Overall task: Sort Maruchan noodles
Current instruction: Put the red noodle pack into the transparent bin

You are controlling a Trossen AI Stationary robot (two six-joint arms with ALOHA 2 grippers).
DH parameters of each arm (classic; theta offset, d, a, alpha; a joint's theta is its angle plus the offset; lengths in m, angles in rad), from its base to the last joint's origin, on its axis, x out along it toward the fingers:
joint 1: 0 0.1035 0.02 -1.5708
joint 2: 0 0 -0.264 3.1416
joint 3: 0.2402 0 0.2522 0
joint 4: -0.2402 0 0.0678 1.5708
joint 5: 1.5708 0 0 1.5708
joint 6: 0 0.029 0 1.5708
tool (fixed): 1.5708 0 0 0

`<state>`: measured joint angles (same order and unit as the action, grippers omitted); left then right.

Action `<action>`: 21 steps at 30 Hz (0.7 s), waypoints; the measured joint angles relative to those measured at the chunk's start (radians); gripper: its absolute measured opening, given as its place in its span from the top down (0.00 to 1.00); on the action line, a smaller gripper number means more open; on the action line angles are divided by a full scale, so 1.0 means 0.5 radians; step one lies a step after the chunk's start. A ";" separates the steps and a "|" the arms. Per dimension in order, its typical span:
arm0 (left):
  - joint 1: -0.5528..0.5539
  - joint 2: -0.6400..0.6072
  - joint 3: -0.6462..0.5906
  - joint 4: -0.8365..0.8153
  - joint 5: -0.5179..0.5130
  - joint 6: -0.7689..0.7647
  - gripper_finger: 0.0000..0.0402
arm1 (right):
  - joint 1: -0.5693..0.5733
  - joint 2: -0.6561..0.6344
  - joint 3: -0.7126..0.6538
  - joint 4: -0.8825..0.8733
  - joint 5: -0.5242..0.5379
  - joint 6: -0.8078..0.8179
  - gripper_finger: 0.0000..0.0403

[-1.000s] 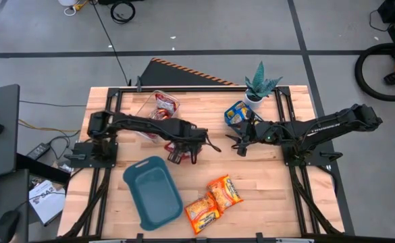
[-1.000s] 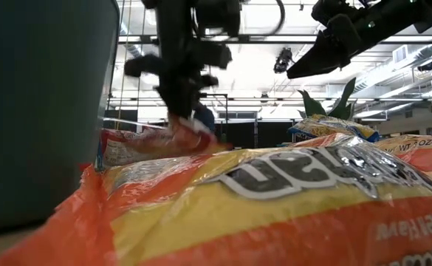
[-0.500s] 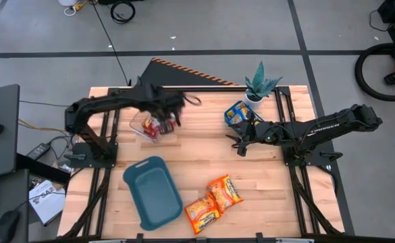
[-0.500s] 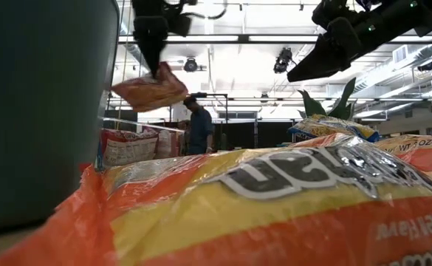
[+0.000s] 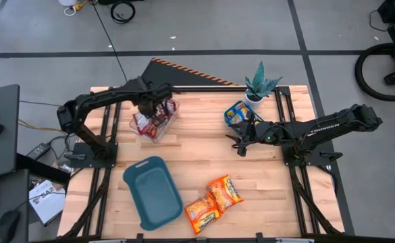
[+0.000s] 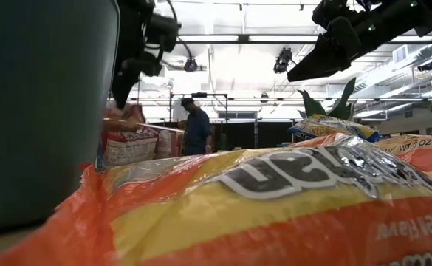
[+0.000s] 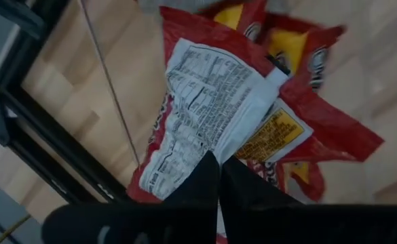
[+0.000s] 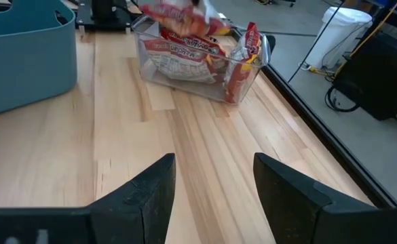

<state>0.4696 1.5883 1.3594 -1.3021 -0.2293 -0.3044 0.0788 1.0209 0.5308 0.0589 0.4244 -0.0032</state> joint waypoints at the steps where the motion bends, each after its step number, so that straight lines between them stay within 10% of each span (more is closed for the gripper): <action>1: 0.014 0.000 -0.047 0.030 -0.006 0.001 0.99 | 0.000 -0.001 0.000 -0.001 0.000 0.000 0.49; 21: -0.005 -0.003 0.028 0.043 -0.043 0.162 0.57 | -0.005 0.000 0.000 0.000 -0.001 -0.008 0.49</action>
<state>0.4672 1.5868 1.3735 -1.2803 -0.2505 -0.2234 0.0761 1.0208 0.5308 0.0589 0.4240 -0.0073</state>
